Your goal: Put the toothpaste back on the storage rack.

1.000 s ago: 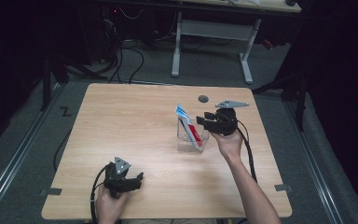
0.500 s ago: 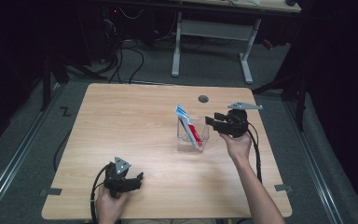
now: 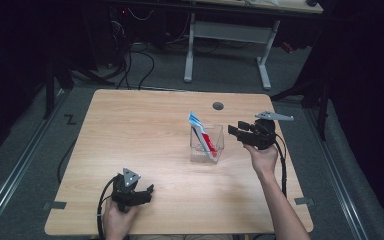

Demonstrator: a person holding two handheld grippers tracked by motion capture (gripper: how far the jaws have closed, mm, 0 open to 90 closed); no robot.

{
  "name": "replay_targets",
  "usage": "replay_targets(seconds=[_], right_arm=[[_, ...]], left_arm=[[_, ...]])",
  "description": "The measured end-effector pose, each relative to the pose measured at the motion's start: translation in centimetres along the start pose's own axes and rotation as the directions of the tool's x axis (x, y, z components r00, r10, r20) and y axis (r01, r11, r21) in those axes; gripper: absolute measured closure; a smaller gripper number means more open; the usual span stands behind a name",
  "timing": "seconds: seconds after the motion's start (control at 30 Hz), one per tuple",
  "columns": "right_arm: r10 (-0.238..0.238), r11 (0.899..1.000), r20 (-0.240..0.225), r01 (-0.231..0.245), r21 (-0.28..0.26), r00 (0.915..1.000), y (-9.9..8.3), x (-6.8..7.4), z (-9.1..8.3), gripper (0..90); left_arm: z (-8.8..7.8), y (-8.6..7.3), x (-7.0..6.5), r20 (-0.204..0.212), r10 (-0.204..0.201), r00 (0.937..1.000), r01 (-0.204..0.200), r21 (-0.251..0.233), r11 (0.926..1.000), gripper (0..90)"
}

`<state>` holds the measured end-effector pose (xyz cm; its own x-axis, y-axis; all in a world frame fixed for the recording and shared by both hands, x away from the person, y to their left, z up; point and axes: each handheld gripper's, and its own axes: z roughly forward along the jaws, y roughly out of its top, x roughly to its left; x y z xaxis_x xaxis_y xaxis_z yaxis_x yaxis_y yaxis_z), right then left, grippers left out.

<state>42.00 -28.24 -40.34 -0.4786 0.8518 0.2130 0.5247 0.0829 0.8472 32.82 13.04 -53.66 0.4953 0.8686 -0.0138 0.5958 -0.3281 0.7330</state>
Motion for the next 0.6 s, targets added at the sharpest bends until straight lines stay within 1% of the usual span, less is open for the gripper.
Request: replay_targets(seconds=[0.5,0.6], right_arm=[[0.026,1.000,0.016,-0.026,-0.016,0.9995,-0.9,-1.0,-1.2,46.5],[0.032,0.999,0.026,-0.031,-0.013,0.9992,-1.1,-1.2,-1.4,46.6]], left_arm=[[0.0,0.0,0.0,0.000,0.000,1.0000,0.000,0.000,1.0000,17.4],[0.0,0.0,0.0,0.000,0.000,1.0000,0.000,0.000,1.0000,17.4]])
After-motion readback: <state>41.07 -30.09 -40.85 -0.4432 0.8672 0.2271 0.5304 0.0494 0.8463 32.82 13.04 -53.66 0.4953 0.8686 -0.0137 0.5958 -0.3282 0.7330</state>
